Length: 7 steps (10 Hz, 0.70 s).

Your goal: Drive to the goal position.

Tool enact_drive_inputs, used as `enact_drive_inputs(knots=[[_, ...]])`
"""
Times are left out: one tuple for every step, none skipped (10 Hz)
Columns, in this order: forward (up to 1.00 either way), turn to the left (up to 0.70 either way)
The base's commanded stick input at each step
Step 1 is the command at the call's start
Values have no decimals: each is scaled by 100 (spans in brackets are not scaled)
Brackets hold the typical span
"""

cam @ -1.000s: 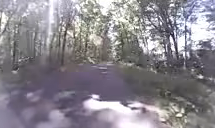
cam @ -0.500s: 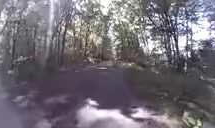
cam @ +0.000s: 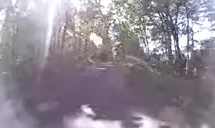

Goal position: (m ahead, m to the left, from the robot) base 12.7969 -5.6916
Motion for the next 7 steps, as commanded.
enact_drive_inputs(knots=[[45, 0], [45, 0], [45, 0], [45, 0], [45, 0], [45, 0], [45, 0]])
